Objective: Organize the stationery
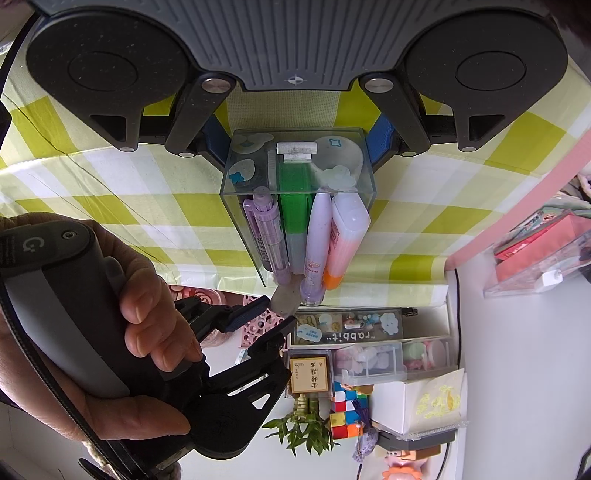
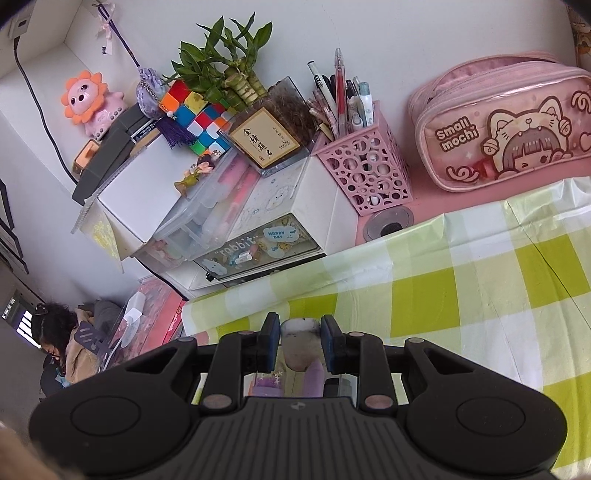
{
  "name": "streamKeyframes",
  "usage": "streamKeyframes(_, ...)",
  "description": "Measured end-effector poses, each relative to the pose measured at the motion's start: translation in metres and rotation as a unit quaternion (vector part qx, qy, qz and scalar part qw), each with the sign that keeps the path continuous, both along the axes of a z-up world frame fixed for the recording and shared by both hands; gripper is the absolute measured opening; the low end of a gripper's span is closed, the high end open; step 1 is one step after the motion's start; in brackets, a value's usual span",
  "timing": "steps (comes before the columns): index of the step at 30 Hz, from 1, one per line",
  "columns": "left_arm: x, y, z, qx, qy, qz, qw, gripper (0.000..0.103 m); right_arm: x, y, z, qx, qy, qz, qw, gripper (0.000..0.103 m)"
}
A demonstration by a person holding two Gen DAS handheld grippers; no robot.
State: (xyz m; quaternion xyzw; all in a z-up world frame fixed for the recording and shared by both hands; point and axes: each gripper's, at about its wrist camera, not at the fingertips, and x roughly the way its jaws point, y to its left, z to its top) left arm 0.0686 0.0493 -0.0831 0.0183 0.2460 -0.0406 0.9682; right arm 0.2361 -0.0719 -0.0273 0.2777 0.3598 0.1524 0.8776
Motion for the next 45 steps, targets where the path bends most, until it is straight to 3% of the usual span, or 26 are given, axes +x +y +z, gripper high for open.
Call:
streamKeyframes(9,0.000,0.000,0.000,0.000,0.000,0.000,1.0000,0.072,-0.019,-0.020,0.003,0.012,-0.009,-0.007,1.000,0.017)
streamKeyframes(15,0.000,-0.001,0.000,0.001,0.000,0.003,1.0000,0.072,-0.053,-0.041,-0.013,0.004,0.008,-0.007,1.000,0.018)
streamKeyframes(21,0.001,-0.001,0.001,-0.001,0.004,0.005,1.0000,0.072,-0.085,-0.053,-0.029,-0.010,0.015,0.020,1.000,0.021)
streamKeyframes(26,0.002,-0.002,0.003,-0.001,0.012,0.007,0.9999,0.072,-0.107,-0.051,-0.029,-0.030,-0.007,0.048,0.998,0.024)
streamKeyframes(32,0.011,-0.002,0.009,-0.002,0.035,0.008,0.9994,0.072,-0.129,-0.054,-0.029,-0.039,-0.034,0.068,0.996,0.026)
streamKeyframes(38,0.034,-0.008,0.017,0.008,0.078,0.006,0.9969,0.072,-0.140,-0.066,-0.024,-0.059,-0.050,0.048,0.996,0.030)
streamKeyframes(45,0.059,-0.013,0.017,0.009,0.094,0.007,0.9955,0.072,-0.152,-0.076,-0.023,-0.057,-0.060,0.037,0.996,0.031)
